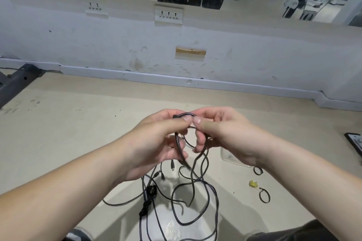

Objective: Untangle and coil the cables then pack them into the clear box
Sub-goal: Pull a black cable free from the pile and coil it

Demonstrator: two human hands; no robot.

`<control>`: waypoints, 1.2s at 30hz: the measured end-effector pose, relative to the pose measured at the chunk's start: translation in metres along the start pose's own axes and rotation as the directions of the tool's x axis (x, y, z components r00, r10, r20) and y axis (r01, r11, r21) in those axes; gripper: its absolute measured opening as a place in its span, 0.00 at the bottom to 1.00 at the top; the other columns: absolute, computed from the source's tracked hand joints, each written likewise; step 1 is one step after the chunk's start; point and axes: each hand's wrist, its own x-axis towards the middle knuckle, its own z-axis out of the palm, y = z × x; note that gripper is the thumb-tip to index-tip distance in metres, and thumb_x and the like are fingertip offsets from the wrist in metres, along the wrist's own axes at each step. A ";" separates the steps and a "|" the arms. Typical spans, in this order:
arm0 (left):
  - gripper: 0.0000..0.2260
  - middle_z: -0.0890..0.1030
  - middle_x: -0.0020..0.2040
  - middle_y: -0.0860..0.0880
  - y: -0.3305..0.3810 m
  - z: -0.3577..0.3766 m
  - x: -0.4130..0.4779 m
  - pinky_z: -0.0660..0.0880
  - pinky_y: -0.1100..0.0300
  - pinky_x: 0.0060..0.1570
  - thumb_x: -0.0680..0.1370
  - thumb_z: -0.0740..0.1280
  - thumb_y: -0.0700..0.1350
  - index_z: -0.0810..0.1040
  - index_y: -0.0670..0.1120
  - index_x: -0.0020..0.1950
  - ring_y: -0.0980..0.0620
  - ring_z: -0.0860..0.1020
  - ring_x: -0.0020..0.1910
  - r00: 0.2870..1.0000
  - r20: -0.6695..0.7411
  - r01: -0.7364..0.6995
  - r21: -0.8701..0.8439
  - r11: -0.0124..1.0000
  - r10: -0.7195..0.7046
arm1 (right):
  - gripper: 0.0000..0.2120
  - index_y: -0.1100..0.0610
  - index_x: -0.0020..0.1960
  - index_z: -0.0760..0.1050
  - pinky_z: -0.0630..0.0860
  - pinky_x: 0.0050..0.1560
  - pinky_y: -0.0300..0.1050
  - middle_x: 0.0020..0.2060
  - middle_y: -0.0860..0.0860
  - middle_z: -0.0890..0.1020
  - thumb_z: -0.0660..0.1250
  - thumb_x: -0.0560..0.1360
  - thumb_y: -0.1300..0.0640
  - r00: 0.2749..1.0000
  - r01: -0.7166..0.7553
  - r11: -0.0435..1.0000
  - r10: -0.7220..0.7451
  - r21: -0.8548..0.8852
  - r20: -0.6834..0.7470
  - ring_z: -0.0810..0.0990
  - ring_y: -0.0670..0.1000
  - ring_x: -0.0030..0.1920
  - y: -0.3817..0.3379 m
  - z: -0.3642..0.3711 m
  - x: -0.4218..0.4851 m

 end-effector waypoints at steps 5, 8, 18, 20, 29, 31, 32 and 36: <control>0.17 0.82 0.38 0.51 -0.009 -0.002 0.006 0.70 0.63 0.31 0.77 0.75 0.39 0.78 0.47 0.64 0.54 0.75 0.32 1.000 0.007 -0.012 0.246 0.969 0.011 | 0.08 0.62 0.58 0.79 0.82 0.37 0.53 0.34 0.57 0.80 0.62 0.84 0.62 0.979 0.020 0.996 -0.002 0.089 -0.202 0.81 0.54 0.33 0.002 -0.004 0.002; 0.03 0.76 0.31 0.49 -0.010 -0.009 0.012 0.75 0.60 0.33 0.81 0.70 0.39 0.80 0.42 0.54 0.51 0.73 0.29 0.987 -0.122 -0.056 0.358 0.932 0.106 | 0.06 0.62 0.55 0.78 0.78 0.31 0.50 0.38 0.57 0.81 0.63 0.83 0.64 0.959 0.067 0.995 -0.045 0.070 -0.279 0.79 0.53 0.33 0.002 -0.007 0.004; 0.04 0.71 0.32 0.51 -0.003 -0.020 0.008 0.62 0.65 0.25 0.80 0.72 0.47 0.86 0.54 0.52 0.56 0.65 0.27 0.960 -0.003 -0.236 0.538 0.810 0.281 | 0.05 0.57 0.52 0.81 0.60 0.25 0.37 0.41 0.55 0.84 0.71 0.80 0.56 0.987 0.092 0.995 -0.088 0.027 -0.135 0.71 0.50 0.25 0.003 -0.011 0.003; 0.02 0.70 0.31 0.48 0.001 -0.024 0.007 0.61 0.61 0.27 0.80 0.72 0.47 0.84 0.50 0.50 0.52 0.64 0.27 0.976 0.015 -0.194 0.527 0.827 0.219 | 0.04 0.59 0.51 0.79 0.58 0.25 0.35 0.37 0.53 0.82 0.68 0.82 0.58 0.977 0.090 0.994 -0.077 0.058 -0.199 0.68 0.48 0.23 0.003 -0.012 0.005; 0.06 0.70 0.28 0.59 0.005 -0.032 0.010 0.62 0.59 0.33 0.81 0.70 0.47 0.88 0.50 0.50 0.52 0.63 0.30 0.951 -0.080 -0.213 0.531 0.820 0.299 | 0.02 0.53 0.49 0.78 0.59 0.27 0.38 0.40 0.55 0.82 0.69 0.81 0.56 0.970 0.128 0.985 -0.102 0.113 -0.219 0.71 0.51 0.27 -0.002 -0.016 0.004; 0.07 0.69 0.27 0.58 0.001 -0.025 0.008 0.59 0.63 0.27 0.81 0.70 0.48 0.88 0.52 0.49 0.56 0.61 0.27 0.951 -0.065 -0.215 0.557 0.802 0.301 | 0.02 0.54 0.48 0.79 0.62 0.25 0.38 0.38 0.51 0.83 0.72 0.79 0.58 0.977 0.161 0.986 -0.154 0.038 -0.150 0.72 0.50 0.28 0.001 -0.009 0.001; 0.07 0.69 0.28 0.56 -0.003 -0.021 0.007 0.59 0.63 0.27 0.81 0.70 0.48 0.88 0.51 0.49 0.56 0.61 0.27 0.950 -0.046 -0.227 0.575 0.786 0.308 | 0.03 0.55 0.48 0.80 0.64 0.25 0.38 0.37 0.49 0.82 0.73 0.78 0.59 0.979 0.171 0.985 -0.171 -0.009 -0.113 0.73 0.50 0.28 0.004 -0.003 -0.001; 0.07 0.72 0.31 0.51 -0.014 -0.014 0.006 0.62 0.62 0.29 0.82 0.69 0.45 0.87 0.50 0.49 0.54 0.67 0.30 0.932 0.006 -0.285 0.631 0.721 0.363 | 0.03 0.55 0.47 0.81 0.64 0.26 0.39 0.34 0.49 0.81 0.73 0.78 0.60 0.982 0.149 0.989 -0.150 -0.018 -0.111 0.72 0.50 0.26 0.012 0.011 -0.002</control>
